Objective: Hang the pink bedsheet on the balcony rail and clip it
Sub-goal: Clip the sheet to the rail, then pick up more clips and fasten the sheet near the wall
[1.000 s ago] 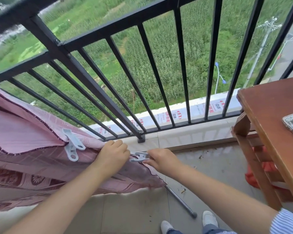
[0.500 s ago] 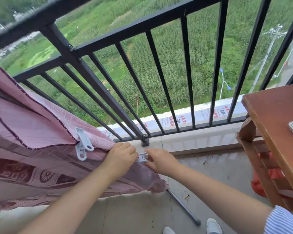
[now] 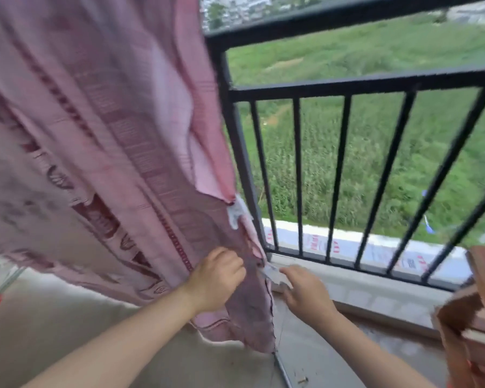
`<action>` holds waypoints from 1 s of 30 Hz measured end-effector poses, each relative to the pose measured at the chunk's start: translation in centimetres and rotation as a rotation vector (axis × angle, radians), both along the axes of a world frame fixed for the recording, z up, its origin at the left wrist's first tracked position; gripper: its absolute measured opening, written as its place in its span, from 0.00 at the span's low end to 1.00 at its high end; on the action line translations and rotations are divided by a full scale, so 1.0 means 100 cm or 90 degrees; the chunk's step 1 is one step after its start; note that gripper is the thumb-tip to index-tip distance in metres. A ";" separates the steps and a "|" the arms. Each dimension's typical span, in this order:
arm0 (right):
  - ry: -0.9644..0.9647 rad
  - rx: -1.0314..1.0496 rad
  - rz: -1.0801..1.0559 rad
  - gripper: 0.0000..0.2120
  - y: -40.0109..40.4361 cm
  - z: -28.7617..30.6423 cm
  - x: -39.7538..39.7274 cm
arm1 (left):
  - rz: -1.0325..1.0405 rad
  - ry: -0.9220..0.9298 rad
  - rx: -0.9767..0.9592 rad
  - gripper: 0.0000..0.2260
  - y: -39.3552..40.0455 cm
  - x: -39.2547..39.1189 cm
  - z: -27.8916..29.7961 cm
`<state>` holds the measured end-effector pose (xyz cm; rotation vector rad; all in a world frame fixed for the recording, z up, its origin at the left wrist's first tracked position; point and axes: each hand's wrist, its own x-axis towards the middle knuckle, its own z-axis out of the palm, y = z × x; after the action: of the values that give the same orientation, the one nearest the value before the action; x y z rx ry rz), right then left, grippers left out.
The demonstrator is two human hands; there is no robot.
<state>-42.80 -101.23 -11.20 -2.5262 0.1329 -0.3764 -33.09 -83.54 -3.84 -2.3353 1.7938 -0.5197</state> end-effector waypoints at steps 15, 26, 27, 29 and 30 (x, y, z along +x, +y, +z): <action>-0.070 -0.182 -0.228 0.15 0.034 0.061 0.001 | 0.094 -0.027 0.002 0.11 0.026 0.029 0.040; 0.216 -0.113 -0.906 0.18 0.016 0.041 -0.380 | -0.387 0.113 0.130 0.15 -0.150 -0.247 -0.007; 0.229 -0.105 -0.958 0.18 0.023 0.039 -0.416 | -0.419 0.138 0.138 0.17 -0.161 -0.277 -0.013; 0.275 -0.078 -1.049 0.19 0.038 0.034 -0.482 | -0.473 0.148 0.186 0.22 -0.182 -0.337 -0.022; 0.306 -0.059 -1.089 0.18 0.044 0.029 -0.513 | -0.495 0.140 0.209 0.23 -0.193 -0.368 -0.025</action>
<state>-94.10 -96.79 -8.26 -1.8510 2.4474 -0.3322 -69.84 -102.82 -6.33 -1.4718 2.6316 -0.0232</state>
